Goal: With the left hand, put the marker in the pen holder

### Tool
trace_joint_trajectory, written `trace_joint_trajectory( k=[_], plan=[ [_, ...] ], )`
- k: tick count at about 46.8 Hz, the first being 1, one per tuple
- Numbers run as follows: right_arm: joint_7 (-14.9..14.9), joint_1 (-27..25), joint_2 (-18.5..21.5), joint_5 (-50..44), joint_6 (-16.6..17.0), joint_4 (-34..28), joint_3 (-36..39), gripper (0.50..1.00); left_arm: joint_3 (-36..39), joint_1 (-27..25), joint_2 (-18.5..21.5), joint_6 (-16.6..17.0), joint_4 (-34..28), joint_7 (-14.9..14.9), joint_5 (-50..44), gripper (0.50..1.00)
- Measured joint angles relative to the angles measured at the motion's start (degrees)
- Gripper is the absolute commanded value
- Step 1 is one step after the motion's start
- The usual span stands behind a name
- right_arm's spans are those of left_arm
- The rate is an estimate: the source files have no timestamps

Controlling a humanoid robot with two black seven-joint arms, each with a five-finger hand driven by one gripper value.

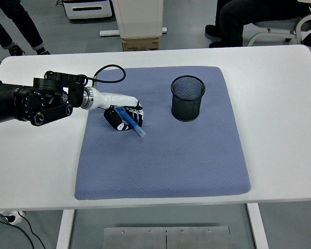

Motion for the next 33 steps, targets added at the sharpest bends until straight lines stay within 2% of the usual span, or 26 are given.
trace_joint_trajectory(
  k=[9, 15, 33],
  plan=[
    [0.00, 0.00, 0.00, 0.00, 0.00, 0.00, 0.00, 1.000, -0.01, -0.01, -0.07, 0.02, 0.02, -0.71, 0.23, 0.613],
    [0.00, 0.00, 0.00, 0.00, 0.00, 0.00, 0.00, 1.000, -0.01, -0.01, -0.04, 0.02, 0.02, -0.79, 0.41, 0.572],
    [0.00, 0.00, 0.00, 0.00, 0.00, 0.00, -0.01, 1.000, 0.08, 0.08, -0.09, 0.08, 0.01, -0.97, 0.78, 0.575]
  ],
)
